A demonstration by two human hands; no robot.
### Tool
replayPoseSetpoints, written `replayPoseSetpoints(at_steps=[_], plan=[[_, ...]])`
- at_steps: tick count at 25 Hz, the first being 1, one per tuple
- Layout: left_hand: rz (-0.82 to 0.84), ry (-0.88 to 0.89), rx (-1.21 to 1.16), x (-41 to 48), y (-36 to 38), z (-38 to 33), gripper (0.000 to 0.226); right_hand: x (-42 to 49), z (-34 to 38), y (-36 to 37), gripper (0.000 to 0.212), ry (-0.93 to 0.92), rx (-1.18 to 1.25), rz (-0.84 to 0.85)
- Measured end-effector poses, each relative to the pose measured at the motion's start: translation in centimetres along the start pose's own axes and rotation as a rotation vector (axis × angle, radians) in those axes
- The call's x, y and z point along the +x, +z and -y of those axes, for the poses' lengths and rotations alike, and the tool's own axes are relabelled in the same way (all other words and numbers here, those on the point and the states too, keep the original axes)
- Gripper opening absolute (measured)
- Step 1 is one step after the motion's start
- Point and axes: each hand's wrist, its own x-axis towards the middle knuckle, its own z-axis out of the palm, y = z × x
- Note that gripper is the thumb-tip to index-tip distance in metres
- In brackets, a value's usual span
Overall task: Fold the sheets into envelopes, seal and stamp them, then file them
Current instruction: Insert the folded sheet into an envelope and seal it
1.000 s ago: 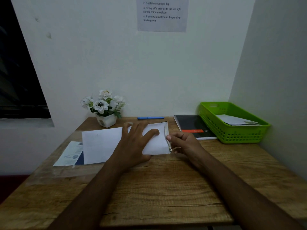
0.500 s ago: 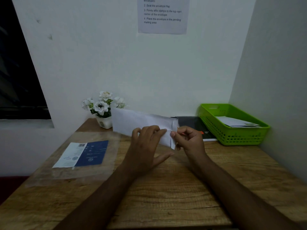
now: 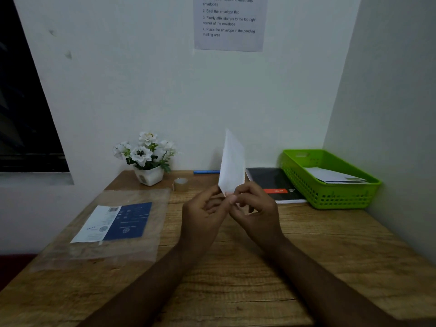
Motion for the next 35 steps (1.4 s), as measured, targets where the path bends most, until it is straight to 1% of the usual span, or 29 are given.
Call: replayPoseSetpoints(at_steps=[2, 3, 6, 8, 9, 11, 13, 14, 16, 18, 20, 21, 22, 24, 25, 26, 28, 31, 35], plan=[[-0.080, -0.120, -0.026, 0.2, -0.1, 0.6, 0.008, -0.1, 0.3, 0.6, 0.017, -0.060, -0.122, 0.051], [-0.100, -0.161, -0.029, 0.4, -0.2, 1.0, 0.008, -0.2, 0.5, 0.8, 0.023, -0.074, -0.154, 0.089], [-0.166, -0.269, -0.090, 0.9, -0.6, 1.8, 0.018, -0.1, 0.8, 0.9, 0.046, -0.059, -0.179, 0.237], [-0.224, -0.325, -0.050, 1.6, -1.1, 2.5, 0.018, -0.1, 0.9, 0.6, 0.054, -0.045, -0.168, 0.322], [-0.245, -0.376, -0.044, 1.9, -1.4, 2.9, 0.017, -0.1, 0.9, 0.4, 0.053, -0.013, -0.145, 0.325], [-0.252, -0.509, -0.091, 2.7, -2.2, 3.8, 0.016, 0.2, 0.5, -0.1, 0.048, 0.134, -0.084, 0.210], [-0.204, -0.617, -0.120, 3.0, -3.2, 4.5, 0.016, 0.6, -0.7, -1.1, 0.042, 0.256, -0.078, 0.065], [-0.168, -0.657, -0.117, 3.0, -3.7, 4.8, 0.015, 0.7, -1.5, -1.7, 0.040, 0.294, -0.116, 0.034], [-0.114, -0.712, -0.056, 2.9, -4.3, 5.3, 0.013, 0.7, -3.1, -3.0, 0.035, 0.392, -0.210, 0.063], [-0.093, -0.745, 0.037, 2.8, -4.8, 5.7, 0.013, 0.5, -4.5, -4.3, 0.028, 0.528, -0.213, 0.198], [-0.064, -0.794, 0.047, 2.9, -5.3, 6.0, 0.013, 0.2, -5.3, -5.3, 0.020, 0.635, -0.129, 0.412], [-0.036, -0.828, 0.026, 3.0, -5.5, 6.0, 0.014, 0.1, -5.5, -5.7, 0.020, 0.656, -0.122, 0.526], [-0.001, -0.861, 0.007, 3.0, -5.8, 6.0, 0.015, 0.0, -5.5, -5.9, 0.026, 0.663, -0.154, 0.637], [0.082, -0.899, 0.007, 3.1, -6.3, 6.0, 0.018, 0.1, -5.3, -6.4, 0.055, 0.664, -0.252, 0.812], [0.123, -0.908, 0.022, 3.1, -6.5, 5.9, 0.018, 0.1, -5.1, -6.6, 0.066, 0.662, -0.286, 0.860], [0.163, -0.917, 0.041, 3.1, -6.7, 5.7, 0.017, 0.2, -4.9, -6.9, 0.072, 0.667, -0.298, 0.886], [0.250, -0.939, 0.077, 3.2, -7.1, 5.2, 0.015, 0.0, -4.5, -7.6, 0.074, 0.685, -0.279, 0.920], [0.392, -0.981, 0.091, 3.4, -7.9, 4.3, 0.016, -0.9, -4.0, -8.5, 0.067, 0.627, -0.264, 0.928], [0.495, -1.045, 0.157, 3.6, -8.4, 3.7, 0.020, -2.6, -3.3, -9.5, 0.070, 0.585, -0.270, 0.934]])
